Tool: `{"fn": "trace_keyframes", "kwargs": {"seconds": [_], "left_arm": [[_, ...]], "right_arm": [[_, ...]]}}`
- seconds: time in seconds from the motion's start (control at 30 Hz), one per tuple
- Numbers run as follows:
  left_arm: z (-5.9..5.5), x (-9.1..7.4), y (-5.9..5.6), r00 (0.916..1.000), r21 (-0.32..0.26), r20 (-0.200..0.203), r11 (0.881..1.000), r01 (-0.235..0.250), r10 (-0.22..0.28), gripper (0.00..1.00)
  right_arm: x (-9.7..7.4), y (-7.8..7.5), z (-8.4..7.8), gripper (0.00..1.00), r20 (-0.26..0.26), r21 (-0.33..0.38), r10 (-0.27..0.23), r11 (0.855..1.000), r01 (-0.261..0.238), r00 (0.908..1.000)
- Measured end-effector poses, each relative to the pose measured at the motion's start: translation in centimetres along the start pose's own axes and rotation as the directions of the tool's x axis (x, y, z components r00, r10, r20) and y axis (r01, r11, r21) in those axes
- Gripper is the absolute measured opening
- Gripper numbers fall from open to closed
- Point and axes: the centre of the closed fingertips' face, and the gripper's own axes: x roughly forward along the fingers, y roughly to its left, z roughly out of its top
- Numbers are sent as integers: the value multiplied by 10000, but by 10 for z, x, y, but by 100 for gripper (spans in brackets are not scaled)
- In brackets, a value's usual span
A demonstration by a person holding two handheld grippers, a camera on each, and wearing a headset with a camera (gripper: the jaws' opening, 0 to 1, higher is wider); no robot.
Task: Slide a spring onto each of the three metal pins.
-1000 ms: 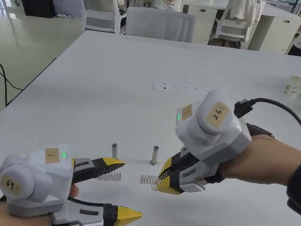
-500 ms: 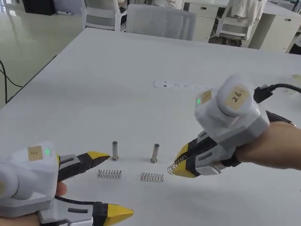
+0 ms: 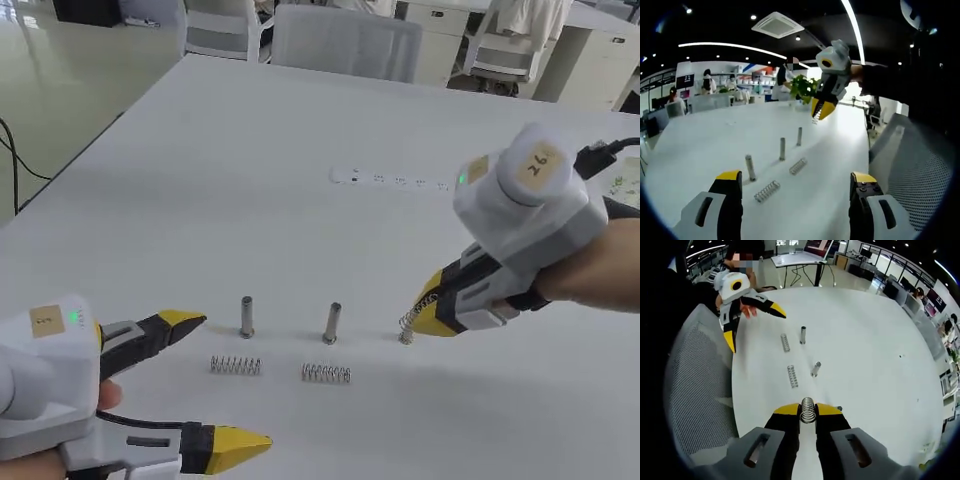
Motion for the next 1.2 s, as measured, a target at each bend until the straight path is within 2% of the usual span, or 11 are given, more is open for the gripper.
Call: {"fn": "trace_keyframes", "kwargs": {"seconds": [0.23, 0.53, 0.83, 1.2], "left_arm": [[-2, -4, 4, 9997, -120, 85, 9997, -207, 208, 88], [-1, -5, 2, 9998, -115, 101, 9997, -196, 197, 90], [-2, -6, 3, 9998, -100, 59, 9997, -215, 215, 92], [-6, -7, 4, 9997, -226, 18, 9995, -228, 229, 92]], "right_arm": [[-1, -20, -6, 8, -496, -24, -209, 9998, 208, 9985], [9, -35, -13, 8, -1068, -109, -214, 9997, 204, 9940], [22, -41, -25, 8, -1604, -7, 5, 10000, -6, 9871], [29, -45, -28, 8, -1769, 58, 157, 9999, -149, 9841]]}}
